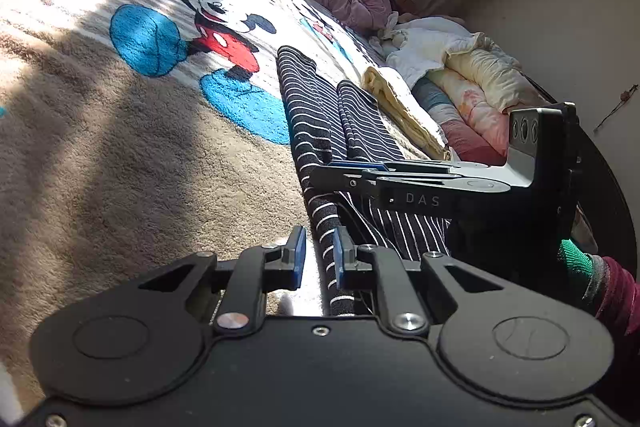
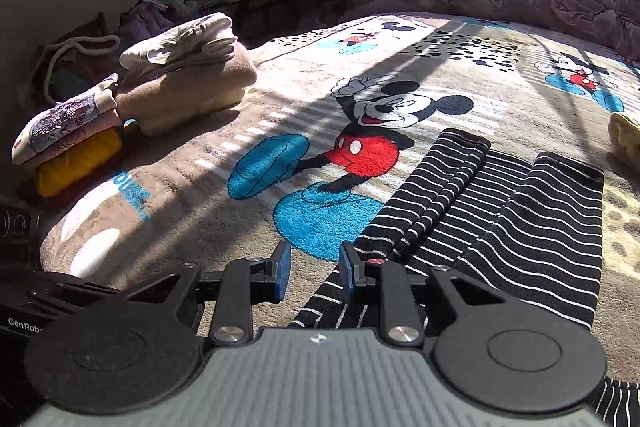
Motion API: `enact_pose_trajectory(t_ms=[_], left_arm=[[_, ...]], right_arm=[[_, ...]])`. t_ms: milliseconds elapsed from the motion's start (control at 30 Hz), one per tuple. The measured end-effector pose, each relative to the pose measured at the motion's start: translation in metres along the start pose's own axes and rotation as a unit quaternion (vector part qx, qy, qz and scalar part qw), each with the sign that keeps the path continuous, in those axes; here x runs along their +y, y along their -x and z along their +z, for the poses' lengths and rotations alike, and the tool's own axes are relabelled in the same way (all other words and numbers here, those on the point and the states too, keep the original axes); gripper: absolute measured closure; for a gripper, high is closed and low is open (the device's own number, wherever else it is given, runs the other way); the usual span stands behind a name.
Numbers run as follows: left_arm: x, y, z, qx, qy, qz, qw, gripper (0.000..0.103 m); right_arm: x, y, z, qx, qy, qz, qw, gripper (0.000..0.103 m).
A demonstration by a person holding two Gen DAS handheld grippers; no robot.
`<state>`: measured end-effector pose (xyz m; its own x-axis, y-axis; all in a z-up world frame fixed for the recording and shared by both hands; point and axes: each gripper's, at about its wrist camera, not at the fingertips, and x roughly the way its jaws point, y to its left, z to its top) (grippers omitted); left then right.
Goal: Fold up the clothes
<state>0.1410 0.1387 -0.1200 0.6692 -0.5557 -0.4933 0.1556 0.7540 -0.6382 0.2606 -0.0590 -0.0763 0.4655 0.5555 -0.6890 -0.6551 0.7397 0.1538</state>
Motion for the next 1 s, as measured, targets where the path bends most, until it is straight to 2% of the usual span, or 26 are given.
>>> enact_pose_trajectory(t_ms=[33, 67, 200, 267, 333, 367, 467, 533, 567, 633, 700, 767, 800, 933, 1000], left_arm=[[-0.001, -0.002, -0.001, 0.006, -0.002, 0.000, 1.0000, 0.092], [-0.002, -0.004, -0.003, 0.012, -0.005, 0.000, 0.9999, 0.092], [-0.007, -0.012, -0.008, 0.037, -0.014, 0.000, 0.9992, 0.092], [-0.010, -0.016, -0.010, 0.049, -0.019, 0.000, 0.9986, 0.092], [-0.012, -0.021, -0.013, 0.062, -0.024, 0.001, 0.9978, 0.092], [-0.014, -0.023, -0.014, 0.068, -0.026, 0.001, 0.9974, 0.092], [-0.017, -0.011, -0.013, 0.053, -0.041, 0.002, 0.9978, 0.092], [-0.012, -0.008, -0.011, 0.045, -0.033, 0.005, 0.9984, 0.092], [-0.010, -0.006, -0.010, 0.041, -0.029, 0.006, 0.9987, 0.092], [-0.003, -0.002, -0.005, 0.027, -0.015, 0.013, 0.9995, 0.092], [0.004, 0.002, 0.000, 0.009, 0.001, 0.016, 0.9998, 0.092], [0.007, 0.005, 0.008, -0.007, 0.007, 0.024, 0.9997, 0.092], [0.007, 0.004, 0.013, -0.014, 0.003, 0.026, 0.9996, 0.092], [0.003, -0.013, 0.052, -0.035, -0.014, 0.020, 0.9991, 0.092], [-0.002, -0.025, 0.073, -0.041, -0.023, 0.005, 0.9989, 0.092]], right_arm=[[-0.002, -0.012, -0.004, 0.027, 0.004, -0.010, 1.000, 0.079], [-0.004, -0.018, -0.009, 0.032, 0.006, -0.010, 0.999, 0.079], [0.000, 0.009, -0.007, -0.020, -0.005, 0.008, 1.000, 0.079], [0.000, 0.014, -0.009, -0.020, -0.007, 0.013, 1.000, 0.079], [0.003, -0.005, -0.017, 0.033, 0.022, -0.010, 0.999, 0.079], [0.005, -0.007, -0.020, 0.032, 0.031, -0.013, 0.999, 0.079], [0.007, 0.012, -0.019, -0.011, 0.019, 0.003, 1.000, 0.078], [0.012, 0.025, -0.022, -0.028, 0.024, 0.013, 0.999, 0.078], [0.016, 0.027, -0.025, -0.022, 0.036, 0.017, 0.999, 0.078], [0.027, 0.015, -0.038, 0.023, 0.074, 0.010, 0.997, 0.079], [0.039, 0.020, -0.047, 0.011, 0.112, -0.007, 0.994, 0.078], [0.049, 0.036, -0.049, -0.023, 0.105, 0.005, 0.994, 0.079], [0.053, 0.041, -0.051, -0.032, 0.105, 0.007, 0.994, 0.079], [0.084, 0.037, -0.075, -0.020, 0.186, -0.031, 0.982, 0.079], [0.090, 0.045, -0.083, -0.049, 0.180, -0.039, 0.982, 0.079]])
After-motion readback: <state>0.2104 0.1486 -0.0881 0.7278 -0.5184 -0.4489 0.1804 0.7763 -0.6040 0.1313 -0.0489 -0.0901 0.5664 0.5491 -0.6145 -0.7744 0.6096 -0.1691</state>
